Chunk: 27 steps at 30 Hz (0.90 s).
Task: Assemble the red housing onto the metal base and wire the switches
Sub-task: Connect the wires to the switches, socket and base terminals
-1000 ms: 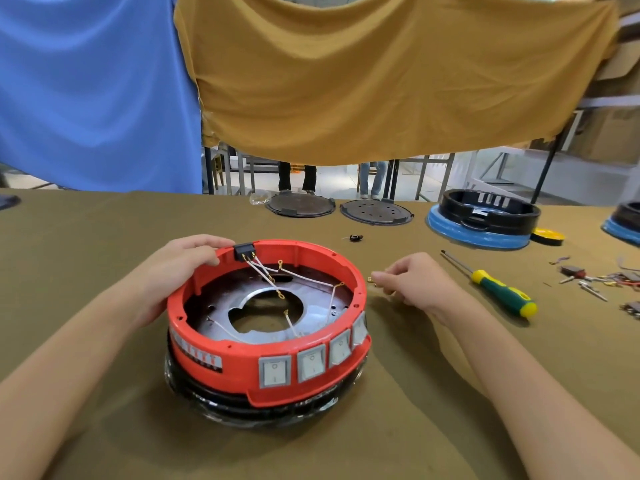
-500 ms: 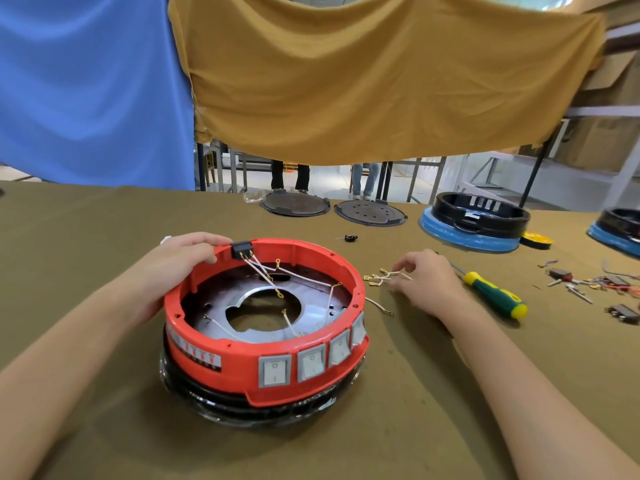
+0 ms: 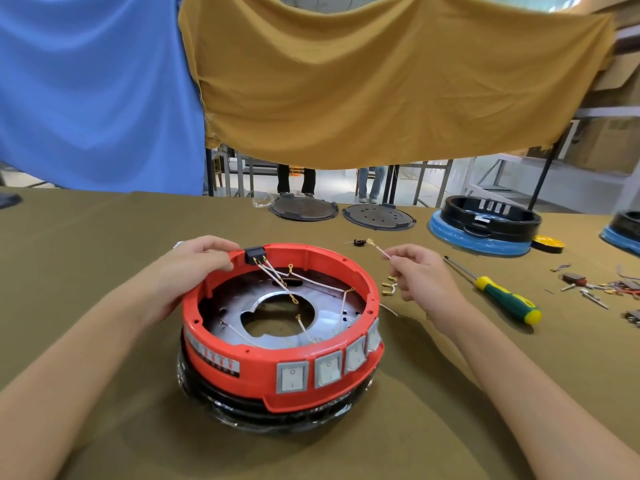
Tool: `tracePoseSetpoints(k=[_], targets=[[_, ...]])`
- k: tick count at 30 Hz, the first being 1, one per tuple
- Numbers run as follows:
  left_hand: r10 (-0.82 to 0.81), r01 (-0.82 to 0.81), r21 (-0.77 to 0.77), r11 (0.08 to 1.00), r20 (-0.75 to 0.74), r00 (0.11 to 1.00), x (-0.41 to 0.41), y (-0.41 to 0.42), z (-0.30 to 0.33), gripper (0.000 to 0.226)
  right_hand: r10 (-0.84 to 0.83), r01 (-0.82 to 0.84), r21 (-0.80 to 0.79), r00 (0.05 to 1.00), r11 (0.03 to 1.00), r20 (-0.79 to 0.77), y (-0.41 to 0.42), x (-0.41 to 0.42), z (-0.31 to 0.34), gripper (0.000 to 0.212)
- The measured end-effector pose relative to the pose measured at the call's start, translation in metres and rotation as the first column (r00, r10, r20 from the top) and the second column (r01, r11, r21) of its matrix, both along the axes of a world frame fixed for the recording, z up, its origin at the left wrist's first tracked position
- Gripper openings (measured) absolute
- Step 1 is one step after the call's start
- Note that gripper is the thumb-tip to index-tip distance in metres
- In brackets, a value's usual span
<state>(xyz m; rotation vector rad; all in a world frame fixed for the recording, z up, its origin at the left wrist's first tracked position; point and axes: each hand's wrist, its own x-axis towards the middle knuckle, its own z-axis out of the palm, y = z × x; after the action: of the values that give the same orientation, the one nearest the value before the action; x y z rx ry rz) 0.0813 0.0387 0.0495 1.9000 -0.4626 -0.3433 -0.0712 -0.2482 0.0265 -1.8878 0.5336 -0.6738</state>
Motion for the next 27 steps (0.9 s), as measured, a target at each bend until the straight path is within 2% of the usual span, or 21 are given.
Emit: tracePoseSetpoints(k=[4, 7, 13, 16, 18, 20, 23, 27], targets=[[-0.027, 0.027, 0.131, 0.991, -0.002, 1.0, -0.002, 0.004, 0.004, 0.024, 0.126, -0.131, 0.178, 0.991, 0.975, 0.036, 0.004, -0.005, 0.003, 0.018], [-0.024, 0.016, 0.161, 0.987, 0.044, 0.999, -0.004, 0.003, 0.005, 0.026, 0.224, -0.244, 0.328, 0.97, 0.912, 0.098, 0.009, -0.005, 0.006, 0.018], [0.068, -0.066, -0.031, 0.997, 0.064, 0.996, -0.001, 0.001, 0.0, 0.019, 0.28, -0.332, 0.449, 0.943, 0.829, 0.181, 0.02, -0.004, 0.011, 0.022], [0.035, -0.033, -0.069, 0.997, 0.023, 0.999, 0.001, 0.001, 0.001, 0.014, 0.279, -0.345, 0.482, 0.938, 0.805, 0.205, 0.02, -0.005, 0.013, 0.018], [-0.028, 0.026, -0.059, 0.998, -0.03, 0.999, 0.002, 0.005, 0.005, 0.017, 0.301, -0.363, 0.485, 0.932, 0.796, 0.204, 0.02, -0.006, 0.014, 0.016], [-0.082, 0.083, 0.032, 0.996, -0.033, 0.996, 0.002, 0.009, 0.007, 0.023, 0.344, -0.405, 0.454, 0.914, 0.794, 0.214, 0.02, -0.009, 0.016, 0.013], [-0.11, 0.111, 0.156, 0.982, -0.018, 0.994, -0.002, 0.01, 0.008, 0.032, 0.429, -0.491, 0.333, 0.869, 0.805, 0.246, 0.022, -0.013, 0.02, 0.02], [-0.096, 0.092, 0.096, 0.991, 0.04, 0.995, -0.003, 0.01, 0.01, 0.036, 0.436, -0.487, 0.176, 0.86, 0.855, 0.264, 0.029, -0.018, 0.026, 0.021]])
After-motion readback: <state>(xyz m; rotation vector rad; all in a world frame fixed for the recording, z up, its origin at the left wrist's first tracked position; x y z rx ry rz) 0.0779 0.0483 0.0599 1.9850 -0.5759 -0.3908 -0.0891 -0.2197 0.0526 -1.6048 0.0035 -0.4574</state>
